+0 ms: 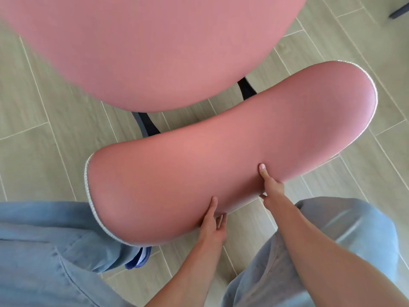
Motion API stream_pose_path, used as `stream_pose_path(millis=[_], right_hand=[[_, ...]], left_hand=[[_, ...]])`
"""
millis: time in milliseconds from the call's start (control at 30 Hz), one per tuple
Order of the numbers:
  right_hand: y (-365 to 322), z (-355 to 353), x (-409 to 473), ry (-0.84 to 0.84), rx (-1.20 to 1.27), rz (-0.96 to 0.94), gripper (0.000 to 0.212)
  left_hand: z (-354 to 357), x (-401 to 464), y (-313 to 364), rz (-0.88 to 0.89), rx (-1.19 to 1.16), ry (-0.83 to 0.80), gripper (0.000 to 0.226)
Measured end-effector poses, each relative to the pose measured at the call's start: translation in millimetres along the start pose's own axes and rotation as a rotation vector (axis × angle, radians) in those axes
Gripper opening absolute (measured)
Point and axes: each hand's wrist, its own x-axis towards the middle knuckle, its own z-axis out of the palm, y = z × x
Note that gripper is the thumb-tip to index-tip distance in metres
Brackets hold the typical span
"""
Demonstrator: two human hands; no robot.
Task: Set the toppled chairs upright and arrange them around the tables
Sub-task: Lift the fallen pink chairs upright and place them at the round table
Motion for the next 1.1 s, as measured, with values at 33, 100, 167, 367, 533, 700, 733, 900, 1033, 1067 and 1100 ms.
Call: stream_pose_path(millis=[33,100,167,367,533,700,733,900,1033,1067,1100], right_hand=[[-6,0,-9,0.002,0.003,-0.007,0.069],[-17,2,-32,0.017,0.014,-0.016,0.082],[-29,2,-52,0.037,0.035,-0.047,0.089],[-69,0,-102,0.111,-0.003,-0.074,0.087],[-98,-1,-146,0.148,-0.034,-0.09,0.09],[-131,-8,-195,0.177,-0.08,-0.067,0.108],[-137,-11,-207,0.177,-0.083,-0.056,0.112],[-173,-34,-252,0.248,-0.132,-0.018,0.112],[-205,-60,-287,0.315,-0.233,0.006,0.109],[-214,-67,-297,0.335,-0.254,0.011,0.108],[-222,-73,-308,0.351,-0.27,0.017,0.107]], left_hand=[[1,-10,3,0.001,0.002,-0.011,0.046],[2,-31,9,0.009,0.008,-0.029,0.052],[6,-55,14,0.002,0.019,-0.045,0.061],[16,-124,34,-0.012,0.088,-0.052,0.075],[24,-178,51,-0.018,0.129,-0.012,0.065],[33,-239,63,0.026,0.146,0.015,0.059],[33,-251,64,0.035,0.164,0.025,0.059],[39,-314,59,0.066,0.223,0.068,0.049],[47,-369,46,0.024,0.264,0.096,0.042],[47,-383,43,0.015,0.276,0.103,0.042],[49,-397,42,0.007,0.288,0.108,0.043]])
